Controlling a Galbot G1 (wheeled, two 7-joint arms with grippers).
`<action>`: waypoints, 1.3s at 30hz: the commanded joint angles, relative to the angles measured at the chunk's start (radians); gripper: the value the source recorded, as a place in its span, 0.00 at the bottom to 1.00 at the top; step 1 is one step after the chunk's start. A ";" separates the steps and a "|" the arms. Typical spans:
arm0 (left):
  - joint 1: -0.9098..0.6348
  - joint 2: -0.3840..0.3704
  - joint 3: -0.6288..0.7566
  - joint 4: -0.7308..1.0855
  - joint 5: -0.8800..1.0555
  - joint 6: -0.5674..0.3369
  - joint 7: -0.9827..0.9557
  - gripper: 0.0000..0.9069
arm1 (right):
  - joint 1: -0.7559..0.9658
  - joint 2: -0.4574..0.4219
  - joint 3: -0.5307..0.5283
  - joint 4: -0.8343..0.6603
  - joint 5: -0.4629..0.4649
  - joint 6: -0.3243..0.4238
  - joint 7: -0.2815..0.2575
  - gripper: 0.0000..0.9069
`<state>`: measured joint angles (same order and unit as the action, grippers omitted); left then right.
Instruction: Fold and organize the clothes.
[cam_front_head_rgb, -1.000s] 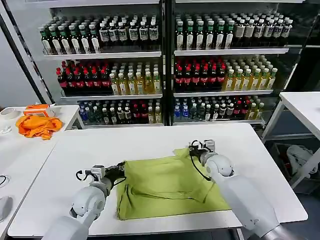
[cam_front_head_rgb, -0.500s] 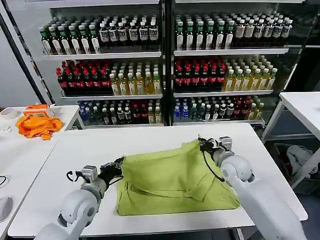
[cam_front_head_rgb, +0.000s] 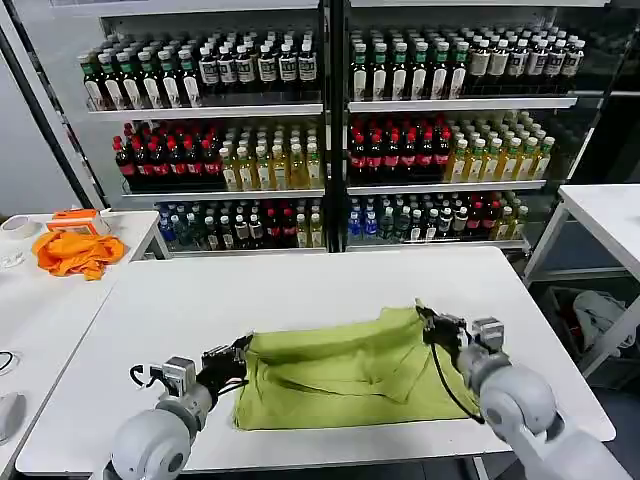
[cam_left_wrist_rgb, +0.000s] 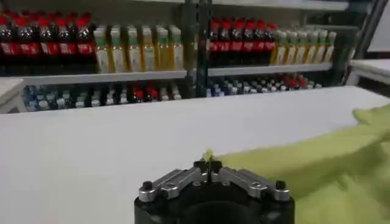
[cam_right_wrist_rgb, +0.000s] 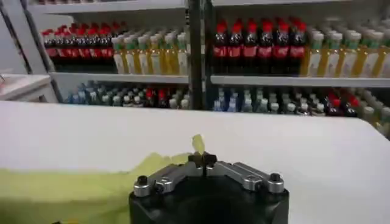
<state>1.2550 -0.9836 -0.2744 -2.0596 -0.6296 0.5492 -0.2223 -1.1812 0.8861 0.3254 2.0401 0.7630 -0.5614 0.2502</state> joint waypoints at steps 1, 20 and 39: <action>0.043 0.003 0.014 0.011 0.154 -0.005 0.022 0.07 | -0.224 0.011 0.108 0.069 -0.052 -0.010 -0.001 0.12; 0.247 -0.270 0.006 -0.106 0.220 -0.064 -0.144 1.00 | -0.312 0.070 0.167 0.132 -0.136 0.032 -0.022 1.00; 0.217 -0.420 0.047 0.091 0.375 -0.172 -0.260 0.02 | -0.377 0.118 0.199 0.148 -0.146 0.045 -0.019 1.00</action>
<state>1.4564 -1.3243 -0.2343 -2.0331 -0.3195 0.4402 -0.4310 -1.5276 0.9936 0.5092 2.1754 0.6175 -0.5184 0.2316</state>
